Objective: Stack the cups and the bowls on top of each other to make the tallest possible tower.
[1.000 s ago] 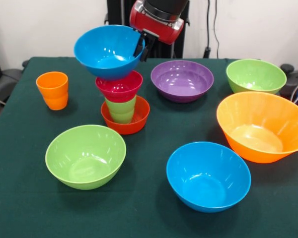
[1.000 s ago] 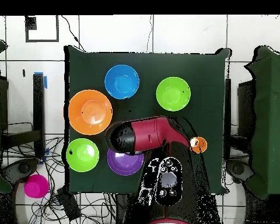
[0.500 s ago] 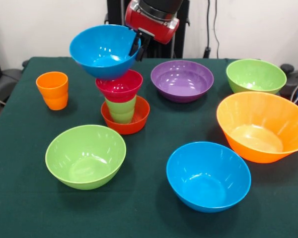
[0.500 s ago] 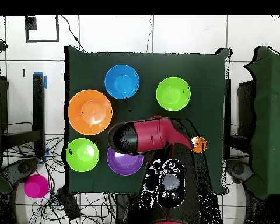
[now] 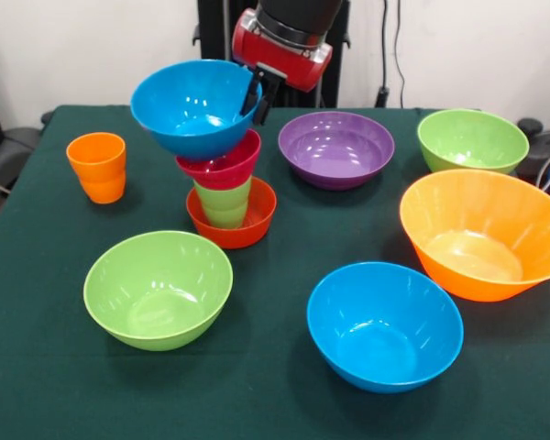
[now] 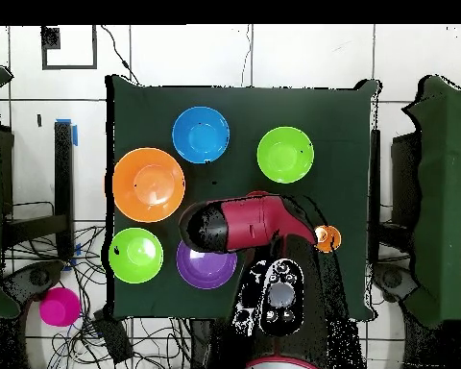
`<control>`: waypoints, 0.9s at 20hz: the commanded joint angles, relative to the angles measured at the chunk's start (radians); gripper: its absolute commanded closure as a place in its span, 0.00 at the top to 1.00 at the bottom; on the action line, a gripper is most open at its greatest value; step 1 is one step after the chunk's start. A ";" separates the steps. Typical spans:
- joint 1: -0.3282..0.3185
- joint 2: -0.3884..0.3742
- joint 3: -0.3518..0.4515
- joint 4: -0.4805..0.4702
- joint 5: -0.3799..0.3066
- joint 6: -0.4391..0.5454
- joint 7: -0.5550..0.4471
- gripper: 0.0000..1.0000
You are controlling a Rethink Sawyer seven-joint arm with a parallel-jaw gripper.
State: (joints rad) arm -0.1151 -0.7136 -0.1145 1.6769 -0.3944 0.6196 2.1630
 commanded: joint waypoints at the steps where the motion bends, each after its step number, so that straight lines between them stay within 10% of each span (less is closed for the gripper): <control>1: 0.027 0.047 0.046 -0.035 0.040 -0.066 0.139 0.00; 18: 0.050 0.041 0.033 -0.006 0.084 -0.070 0.145 0.00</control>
State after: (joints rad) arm -0.0915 -0.6934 -0.1344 1.6769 -0.3558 0.6127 2.1630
